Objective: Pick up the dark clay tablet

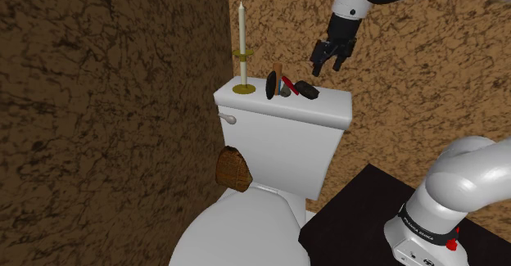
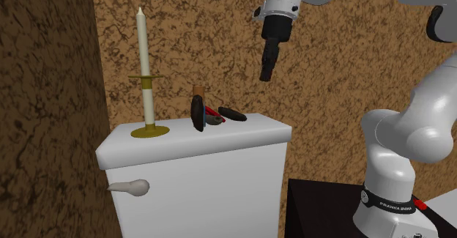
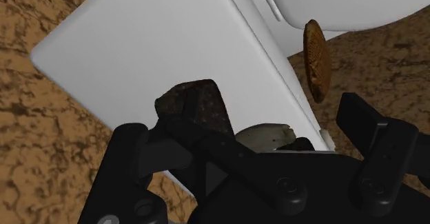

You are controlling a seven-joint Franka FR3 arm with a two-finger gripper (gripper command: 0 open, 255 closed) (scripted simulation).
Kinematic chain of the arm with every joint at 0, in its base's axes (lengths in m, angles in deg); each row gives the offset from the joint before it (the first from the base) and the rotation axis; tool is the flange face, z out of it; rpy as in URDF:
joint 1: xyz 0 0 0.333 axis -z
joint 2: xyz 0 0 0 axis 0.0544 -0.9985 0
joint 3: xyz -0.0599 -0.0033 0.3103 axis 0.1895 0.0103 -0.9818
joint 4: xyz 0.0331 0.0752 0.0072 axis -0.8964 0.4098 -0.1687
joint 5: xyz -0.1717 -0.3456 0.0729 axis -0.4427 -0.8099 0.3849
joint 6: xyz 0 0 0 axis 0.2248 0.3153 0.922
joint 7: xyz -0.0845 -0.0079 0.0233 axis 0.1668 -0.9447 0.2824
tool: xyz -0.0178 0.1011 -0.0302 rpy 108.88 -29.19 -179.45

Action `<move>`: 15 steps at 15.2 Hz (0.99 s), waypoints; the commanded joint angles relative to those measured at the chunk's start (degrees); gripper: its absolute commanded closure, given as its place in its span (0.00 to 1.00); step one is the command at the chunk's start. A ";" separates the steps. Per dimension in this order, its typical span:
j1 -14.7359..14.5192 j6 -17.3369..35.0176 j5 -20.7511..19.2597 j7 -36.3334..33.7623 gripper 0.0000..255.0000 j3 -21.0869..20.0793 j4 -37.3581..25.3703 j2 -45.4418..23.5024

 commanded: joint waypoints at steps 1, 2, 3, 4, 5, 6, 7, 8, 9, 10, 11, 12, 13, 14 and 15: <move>1.39 1.35 0.69 -6.79 0.00 -2.81 -2.67 -4.58; 2.07 1.70 0.85 -10.01 0.00 -4.14 -4.22 -6.75; 2.74 2.00 0.91 -13.23 0.00 -5.42 -5.88 -9.00; 3.41 2.25 0.85 -16.46 0.00 -6.64 -7.64 -11.31; 4.02 2.44 0.67 -19.70 0.00 -7.80 -9.50 -13.69; 4.60 2.57 0.37 -22.94 0.00 -8.89 -11.46 -16.13; 5.13 2.64 -0.03 -26.19 0.00 -9.91 -13.51 -18.62; 5.60 2.65 -0.55 -29.44 0.00 -10.85 -15.66 -21.17; 6.07 2.58 -1.15 -32.68 0.00 -11.76 -17.91 -23.77; 6.41 2.44 -1.85 -35.90 0.00 -12.55 -20.25 -26.42; 6.66 2.22 -2.64 -39.11 0.00 -13.23 -22.68 -29.11; 6.80 1.92 -3.49 -42.27 0.00 -13.81 -25.21 -31.85; 6.84 1.53 -4.39 -45.39 0.00 -14.26 -27.84 -34.61; 6.74 1.47 -4.52 -45.83 0.00 -14.22 -28.22 -35.01; 6.69 2.26 -4.48 -45.81 0.00 -14.15 -27.32 -34.88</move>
